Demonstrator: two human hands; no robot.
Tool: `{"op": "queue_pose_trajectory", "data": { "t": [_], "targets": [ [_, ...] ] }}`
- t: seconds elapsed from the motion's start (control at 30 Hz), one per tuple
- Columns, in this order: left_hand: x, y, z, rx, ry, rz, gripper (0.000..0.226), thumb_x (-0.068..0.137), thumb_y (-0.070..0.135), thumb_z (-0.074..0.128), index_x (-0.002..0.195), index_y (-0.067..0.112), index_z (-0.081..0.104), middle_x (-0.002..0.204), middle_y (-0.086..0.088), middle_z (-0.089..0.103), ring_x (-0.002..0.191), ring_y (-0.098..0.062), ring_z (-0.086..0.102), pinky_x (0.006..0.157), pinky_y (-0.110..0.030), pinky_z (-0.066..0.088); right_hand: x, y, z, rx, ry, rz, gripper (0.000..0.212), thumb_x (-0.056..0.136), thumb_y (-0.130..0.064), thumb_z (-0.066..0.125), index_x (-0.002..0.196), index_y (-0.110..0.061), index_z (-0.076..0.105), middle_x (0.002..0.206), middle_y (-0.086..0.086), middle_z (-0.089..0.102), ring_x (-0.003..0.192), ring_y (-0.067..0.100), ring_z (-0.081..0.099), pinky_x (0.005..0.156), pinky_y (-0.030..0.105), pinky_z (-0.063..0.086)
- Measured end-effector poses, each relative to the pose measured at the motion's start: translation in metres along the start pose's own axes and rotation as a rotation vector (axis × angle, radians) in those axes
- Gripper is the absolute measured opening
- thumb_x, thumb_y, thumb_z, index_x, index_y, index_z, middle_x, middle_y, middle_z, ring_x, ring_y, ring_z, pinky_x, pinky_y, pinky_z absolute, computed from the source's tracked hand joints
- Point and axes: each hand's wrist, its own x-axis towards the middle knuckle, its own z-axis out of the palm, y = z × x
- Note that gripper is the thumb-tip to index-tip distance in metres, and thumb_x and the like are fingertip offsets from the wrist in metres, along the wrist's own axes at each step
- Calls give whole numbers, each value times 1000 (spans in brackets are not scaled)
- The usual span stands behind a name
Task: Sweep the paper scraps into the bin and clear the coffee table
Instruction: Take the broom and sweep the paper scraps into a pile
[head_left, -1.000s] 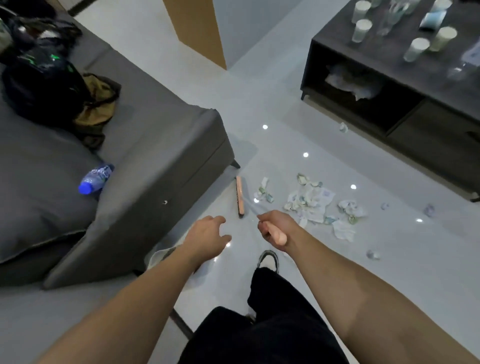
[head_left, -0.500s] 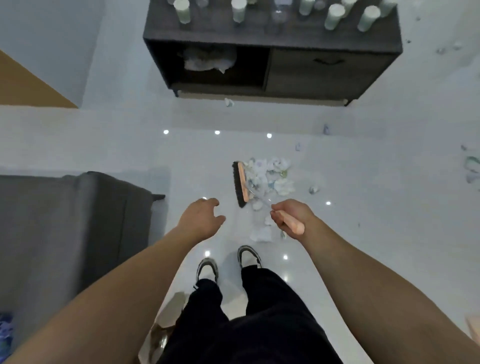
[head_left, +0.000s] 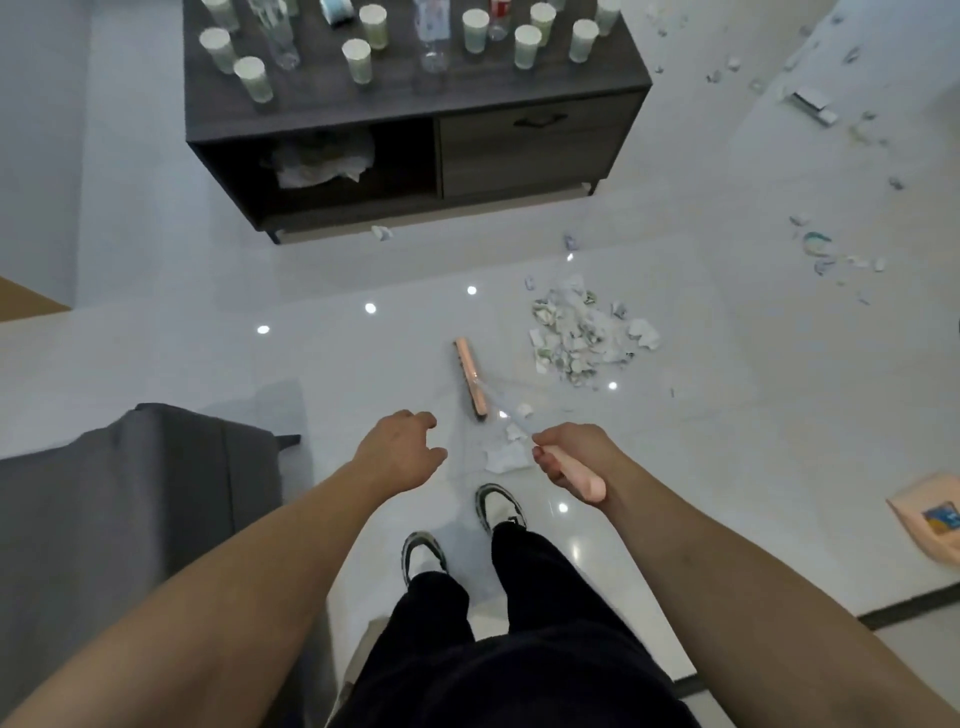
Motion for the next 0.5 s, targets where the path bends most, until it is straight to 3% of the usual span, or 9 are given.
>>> {"op": "queue_pose_trajectory", "data": {
  "t": [0.27,0.5],
  "targets": [
    [-37,17,33,48,13,-23,53,90,43,57,137,22,49,132,-8,53,121,-25,49,96,-34,41,-1,64,-12,110,-157,142,9,99,-3,50,107,0,49,72,13,50,35,10,43,31,15,38],
    [-52,93,75,86,8,-93,51,90,27,52,140,19,45,136,-8,49,124,-26,47,98,-35,43,-3,67,-130,-35,-33,88,19,91,6,57,110,7,56,69,18,55,31,14,47,32,17,38]
  ]
}}
